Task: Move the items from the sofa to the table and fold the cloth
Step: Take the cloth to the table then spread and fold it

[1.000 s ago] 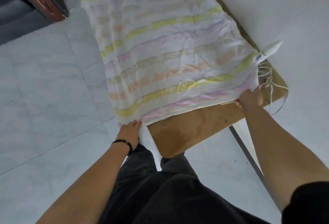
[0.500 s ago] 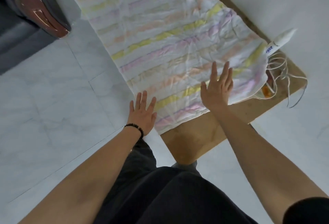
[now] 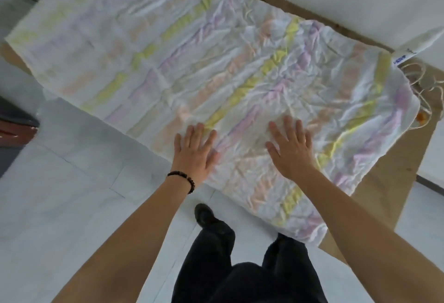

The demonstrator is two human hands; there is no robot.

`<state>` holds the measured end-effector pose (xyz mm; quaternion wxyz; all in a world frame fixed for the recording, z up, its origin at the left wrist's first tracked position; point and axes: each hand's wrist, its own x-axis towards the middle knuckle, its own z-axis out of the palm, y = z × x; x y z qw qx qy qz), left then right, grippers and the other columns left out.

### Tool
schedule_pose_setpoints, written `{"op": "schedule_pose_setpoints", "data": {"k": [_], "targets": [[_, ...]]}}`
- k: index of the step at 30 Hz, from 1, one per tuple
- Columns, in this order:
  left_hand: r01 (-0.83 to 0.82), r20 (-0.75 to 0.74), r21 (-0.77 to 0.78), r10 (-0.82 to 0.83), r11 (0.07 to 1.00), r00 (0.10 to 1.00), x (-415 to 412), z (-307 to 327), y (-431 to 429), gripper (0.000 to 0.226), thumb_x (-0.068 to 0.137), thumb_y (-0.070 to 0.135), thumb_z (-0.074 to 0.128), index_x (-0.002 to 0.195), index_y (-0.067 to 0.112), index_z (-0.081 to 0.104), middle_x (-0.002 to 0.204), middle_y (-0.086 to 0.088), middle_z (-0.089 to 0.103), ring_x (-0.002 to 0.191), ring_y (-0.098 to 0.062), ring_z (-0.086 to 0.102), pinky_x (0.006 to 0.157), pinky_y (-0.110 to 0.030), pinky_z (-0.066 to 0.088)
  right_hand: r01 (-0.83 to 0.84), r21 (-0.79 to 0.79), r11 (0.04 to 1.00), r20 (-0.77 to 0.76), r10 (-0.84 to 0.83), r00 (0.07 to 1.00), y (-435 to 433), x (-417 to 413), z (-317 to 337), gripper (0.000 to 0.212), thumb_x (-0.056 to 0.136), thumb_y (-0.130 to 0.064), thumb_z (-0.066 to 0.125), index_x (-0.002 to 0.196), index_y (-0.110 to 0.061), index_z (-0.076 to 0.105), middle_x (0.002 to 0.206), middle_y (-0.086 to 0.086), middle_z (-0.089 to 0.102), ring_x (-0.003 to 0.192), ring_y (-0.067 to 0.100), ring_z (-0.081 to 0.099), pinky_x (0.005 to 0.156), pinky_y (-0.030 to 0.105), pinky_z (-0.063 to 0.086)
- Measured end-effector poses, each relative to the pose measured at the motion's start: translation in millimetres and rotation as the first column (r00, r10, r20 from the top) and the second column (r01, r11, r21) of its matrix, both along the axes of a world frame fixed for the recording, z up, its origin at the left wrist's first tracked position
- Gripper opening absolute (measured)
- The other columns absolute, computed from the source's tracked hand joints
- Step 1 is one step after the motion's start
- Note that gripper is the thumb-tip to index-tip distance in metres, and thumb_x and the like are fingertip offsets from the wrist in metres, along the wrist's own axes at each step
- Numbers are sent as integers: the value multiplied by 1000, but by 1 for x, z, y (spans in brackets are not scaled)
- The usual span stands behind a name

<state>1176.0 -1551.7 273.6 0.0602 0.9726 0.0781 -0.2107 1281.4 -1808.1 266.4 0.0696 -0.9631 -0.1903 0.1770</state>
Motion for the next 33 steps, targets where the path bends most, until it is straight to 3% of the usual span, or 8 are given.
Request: {"op": "schedule_pose_setpoints", "data": {"k": [8,11,14,19,23,27,30,33], "targets": [[291,132,11,-290,957,948,67,29,55,54,94,50,15,112,25,60,93,2,62,88,-25,58,97,-43,33,114,-80,990,-16,-115,993,23,29,31,47,95,-54,44,137,-34,53,152,7,38,143,32,27,119,52,11],[272,202,-1,-266,962,943,132,25,77,48,97,44,27,128,20,53,127,-9,56,117,-30,53,104,-46,30,236,74,969,87,-242,966,52,58,36,50,95,-48,41,136,-24,56,148,16,42,140,37,32,117,52,16],[206,130,60,-213,977,968,201,19,98,57,100,40,34,151,18,22,159,-14,14,145,-33,17,114,-50,20,237,156,959,74,-251,965,90,102,31,53,100,-41,47,150,-24,39,161,16,21,149,39,13,119,54,11],[148,91,105,-157,983,983,283,8,134,66,101,42,31,154,21,-2,160,-8,-16,148,-32,-1,116,-49,18,139,164,976,27,-146,989,156,174,4,61,101,-43,39,156,-25,20,165,12,1,151,35,-6,121,53,0],[181,-56,151,-174,972,983,281,6,157,63,100,46,26,153,20,5,162,-7,0,144,-33,15,109,-51,32,80,198,977,22,-86,996,177,168,-7,47,98,-41,45,142,-24,48,157,13,31,148,37,19,118,53,18],[250,-83,183,-239,951,967,232,21,172,54,97,48,26,136,15,43,124,-13,51,103,-35,51,79,-44,49,28,324,946,187,-93,978,176,131,-2,29,88,-41,62,106,-21,73,111,8,65,106,33,59,87,44,46],[330,-43,99,-327,939,944,213,36,188,50,97,50,21,99,13,56,83,-4,52,66,-28,57,53,-34,47,37,284,958,170,-88,981,184,130,11,34,88,-49,58,73,-21,72,71,2,61,68,26,61,61,33,44],[380,-98,90,-371,921,923,237,43,210,48,98,51,17,83,18,49,71,3,52,63,-25,60,56,-32,45,143,203,969,190,-183,965,201,159,23,54,95,-56,40,61,-21,64,56,-1,58,49,23,60,47,24,34]]}}
